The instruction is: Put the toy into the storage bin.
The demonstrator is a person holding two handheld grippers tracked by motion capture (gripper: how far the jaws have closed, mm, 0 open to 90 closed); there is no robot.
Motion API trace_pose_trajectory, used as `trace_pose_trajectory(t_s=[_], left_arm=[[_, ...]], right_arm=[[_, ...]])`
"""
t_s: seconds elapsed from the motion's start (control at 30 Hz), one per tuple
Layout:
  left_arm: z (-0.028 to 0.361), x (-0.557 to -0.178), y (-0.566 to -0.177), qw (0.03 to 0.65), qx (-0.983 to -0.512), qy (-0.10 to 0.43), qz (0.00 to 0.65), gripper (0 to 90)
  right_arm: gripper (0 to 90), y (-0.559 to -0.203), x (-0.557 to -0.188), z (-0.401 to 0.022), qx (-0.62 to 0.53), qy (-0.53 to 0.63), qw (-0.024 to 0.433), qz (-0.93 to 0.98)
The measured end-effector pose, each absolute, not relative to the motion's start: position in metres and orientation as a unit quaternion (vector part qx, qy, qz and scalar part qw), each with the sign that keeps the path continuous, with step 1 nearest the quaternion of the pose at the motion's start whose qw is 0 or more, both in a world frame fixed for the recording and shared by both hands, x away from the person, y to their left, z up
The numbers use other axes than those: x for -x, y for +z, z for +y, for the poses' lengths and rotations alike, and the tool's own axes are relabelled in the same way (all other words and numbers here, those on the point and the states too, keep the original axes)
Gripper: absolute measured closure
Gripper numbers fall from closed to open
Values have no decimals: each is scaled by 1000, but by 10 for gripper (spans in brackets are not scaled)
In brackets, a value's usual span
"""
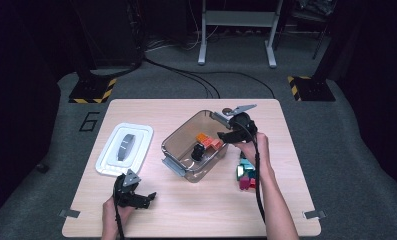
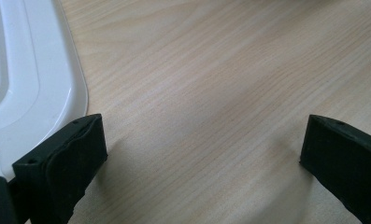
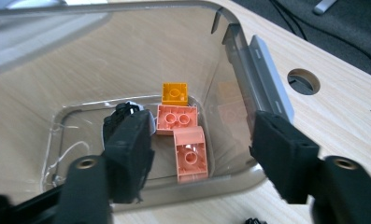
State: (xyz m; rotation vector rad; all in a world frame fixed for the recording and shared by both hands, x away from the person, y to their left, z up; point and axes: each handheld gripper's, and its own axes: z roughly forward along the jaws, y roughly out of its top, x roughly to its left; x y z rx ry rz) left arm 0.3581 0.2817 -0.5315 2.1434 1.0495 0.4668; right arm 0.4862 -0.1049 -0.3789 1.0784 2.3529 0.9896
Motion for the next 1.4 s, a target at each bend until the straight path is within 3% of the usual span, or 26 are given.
trace_pose_trajectory(t_s=[0.27, 0.47, 0.63, 0.93, 1.4], left_arm=[[282, -358, -531, 347, -827, 178, 405, 4], [282, -358, -531, 347, -827, 178, 405, 4], [282, -358, -532, 348, -826, 180, 405, 4], [282, -358, -532, 348, -826, 180, 405, 4], [282, -358, -532, 348, -826, 180, 405, 4]], right_arm=[[195, -381, -466, -133, -417, 360, 190, 812], [175, -399, -462, -158, -456, 352, 192, 795], [223, -415, -463, -170, -480, 343, 190, 784], [403, -457, -481, -175, -525, 314, 162, 775], [441, -475, -492, -160, -539, 274, 160, 780]])
